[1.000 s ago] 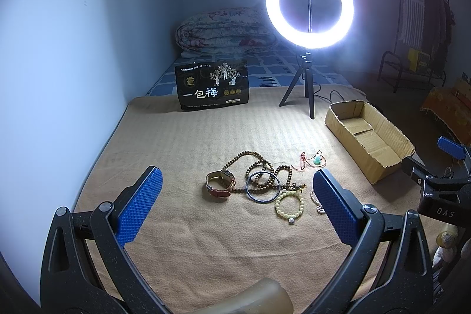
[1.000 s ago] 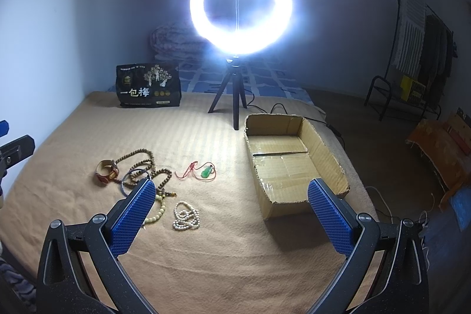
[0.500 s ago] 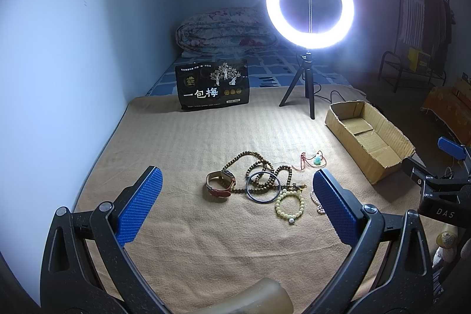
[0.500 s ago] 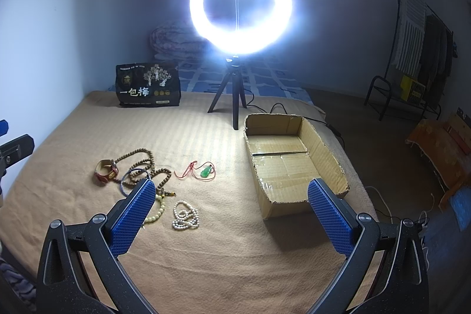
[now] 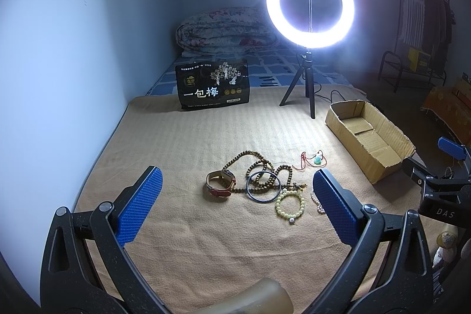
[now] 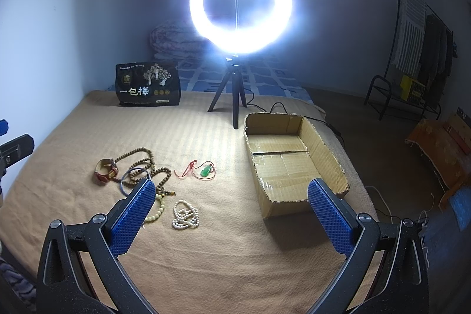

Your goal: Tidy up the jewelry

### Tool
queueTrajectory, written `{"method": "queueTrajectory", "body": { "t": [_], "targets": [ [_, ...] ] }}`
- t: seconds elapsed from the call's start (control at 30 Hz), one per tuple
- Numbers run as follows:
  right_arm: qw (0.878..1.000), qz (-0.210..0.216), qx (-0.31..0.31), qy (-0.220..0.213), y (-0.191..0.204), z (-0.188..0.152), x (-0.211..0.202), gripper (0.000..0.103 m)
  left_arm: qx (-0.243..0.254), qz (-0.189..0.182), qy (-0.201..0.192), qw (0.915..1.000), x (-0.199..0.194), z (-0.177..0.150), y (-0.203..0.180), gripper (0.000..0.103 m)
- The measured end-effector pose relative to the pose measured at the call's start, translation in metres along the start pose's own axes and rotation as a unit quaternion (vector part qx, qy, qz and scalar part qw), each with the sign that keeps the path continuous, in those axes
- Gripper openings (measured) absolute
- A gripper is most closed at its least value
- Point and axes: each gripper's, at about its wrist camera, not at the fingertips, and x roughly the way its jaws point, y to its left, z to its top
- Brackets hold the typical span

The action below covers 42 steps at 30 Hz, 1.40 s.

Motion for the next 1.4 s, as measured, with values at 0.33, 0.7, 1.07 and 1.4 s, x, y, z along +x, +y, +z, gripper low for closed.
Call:
{"method": "queueTrajectory", "body": {
  "t": [0.33,0.7,1.07,1.4],
  "targets": [
    [1.0,0.001,0.001,0.005,0.0,-0.002,0.002,0.103,-0.002,0.001,0.004,1.0,0.002,-0.002,0.0,0.103],
    [0.999,0.02,-0.004,0.025,0.002,-0.001,0.013,0.103,-0.013,0.023,0.023,0.9994,0.023,-0.003,0.012,0.103],
    [0.998,0.035,-0.027,0.054,0.006,0.002,0.036,0.103,-0.032,0.018,0.079,0.9962,0.059,0.009,0.034,0.103],
    [0.989,0.089,-0.04,0.107,0.013,0.005,0.066,0.103,-0.056,0.016,0.123,0.9907,0.114,0.017,0.065,0.098]
  ]
}}
